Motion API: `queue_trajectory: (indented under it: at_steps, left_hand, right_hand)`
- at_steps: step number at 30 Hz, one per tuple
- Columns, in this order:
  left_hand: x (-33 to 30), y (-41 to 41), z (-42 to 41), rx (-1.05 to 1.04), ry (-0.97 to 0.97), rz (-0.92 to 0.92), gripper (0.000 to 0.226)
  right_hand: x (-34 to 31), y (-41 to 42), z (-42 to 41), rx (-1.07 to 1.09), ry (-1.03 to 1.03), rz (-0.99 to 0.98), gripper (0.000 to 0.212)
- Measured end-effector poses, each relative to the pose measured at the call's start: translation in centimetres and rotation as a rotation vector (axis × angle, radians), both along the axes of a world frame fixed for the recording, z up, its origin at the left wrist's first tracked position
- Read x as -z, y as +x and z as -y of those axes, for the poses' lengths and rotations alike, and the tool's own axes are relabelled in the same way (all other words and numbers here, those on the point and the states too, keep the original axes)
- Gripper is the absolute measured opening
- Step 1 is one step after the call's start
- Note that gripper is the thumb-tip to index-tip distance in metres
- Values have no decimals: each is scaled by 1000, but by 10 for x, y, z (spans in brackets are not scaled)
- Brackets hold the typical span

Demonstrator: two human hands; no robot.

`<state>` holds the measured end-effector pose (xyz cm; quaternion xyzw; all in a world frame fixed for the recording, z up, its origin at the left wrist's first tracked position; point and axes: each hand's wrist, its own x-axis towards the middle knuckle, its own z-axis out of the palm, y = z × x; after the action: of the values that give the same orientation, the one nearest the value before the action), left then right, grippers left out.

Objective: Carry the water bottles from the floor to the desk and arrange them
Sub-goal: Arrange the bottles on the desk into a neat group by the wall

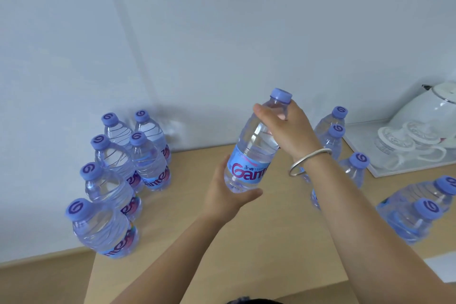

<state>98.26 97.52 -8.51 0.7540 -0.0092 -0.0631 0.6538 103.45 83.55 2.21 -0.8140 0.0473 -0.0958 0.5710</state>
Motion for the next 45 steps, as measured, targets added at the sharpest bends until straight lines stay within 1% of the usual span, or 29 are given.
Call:
queue_trajectory:
  at_steps: [2, 4, 5, 8, 10, 12, 13, 14, 17, 19, 20, 22, 24, 27, 31, 32, 34, 36, 38, 39, 41, 43, 44, 45]
  left_hand:
    - [-9, -5, -5, -95, -75, -3, 50]
    - [-12, -9, -12, -123, -150, -16, 48]
    - [-14, -10, -16, -124, -175, -22, 49]
    - [-20, -14, -29, -71, -237, -47, 62]
    - [-24, -17, -36, 23, -298, -72, 64]
    - [-28, -20, -42, 168, -378, -110, 60]
    - [-31, -23, -44, 237, -423, -142, 58]
    - [-32, -26, -46, 285, -459, -178, 57]
    - [-34, -32, -48, 324, -507, -232, 58]
    - [-39, -35, -49, 276, -490, -196, 62]
    - [-41, -36, -50, 223, -470, -167, 67]
    - [-45, -36, -52, 115, -409, -113, 75]
    - [-47, -39, -55, 66, -370, -81, 73]
    - [-47, -43, -58, 43, -376, -70, 70]
    - [-40, -47, -67, 3, -372, -82, 72]
    - [-37, -49, -71, -18, -356, -86, 73]
    - [-28, -53, -79, -86, -313, -92, 76]
    - [-15, -58, -87, -152, -279, -109, 79]
    - [-1, -61, -96, -193, -265, -149, 79]
    - [7, -63, -101, -215, -260, -168, 78]
    - [20, -64, -108, -272, -224, -195, 73]
    - [31, -64, -114, -360, -148, -207, 58]
    - [36, -65, -117, -401, -116, -209, 51]
    - [40, -66, -118, -437, -92, -216, 49]
  right_hand:
    - [-7, 1, -12, -61, -4, 11, 39]
    - [-10, 3, -20, -94, 1, 10, 46]
    - [-12, 2, -23, -106, 2, 3, 50]
    - [-17, 2, -29, -219, -12, -3, 48]
    - [-20, 1, -30, -358, 86, -42, 55]
    - [-19, -1, -30, -527, 302, -114, 60]
    - [-16, -2, -31, -585, 377, -127, 62]
    - [-13, -3, -33, -609, 397, -115, 63]
    - [-12, -5, -41, -581, 376, -41, 54]
    - [-12, -5, -46, -560, 378, -25, 43]
    - [-12, -4, -48, -541, 390, -21, 44]
    - [-11, -4, -53, -515, 429, -24, 53]
    - [-8, -3, -57, -515, 443, -38, 53]
    - [-7, -3, -63, -534, 397, -41, 47]
    - [-6, -4, -74, -537, 272, -64, 53]
    - [-6, -3, -77, -537, 203, -68, 58]
    - [-2, 1, -83, -578, -12, -87, 63]
    - [3, 2, -90, -612, -138, -139, 55]
    - [16, 0, -101, -630, -172, -149, 45]
    - [22, -3, -108, -628, -186, -152, 47]
    - [37, -6, -123, -620, -204, -164, 60]
    - [50, -7, -137, -631, -211, -166, 71]
    - [57, -7, -143, -634, -206, -171, 72]
    - [63, -7, -148, -636, -199, -171, 71]
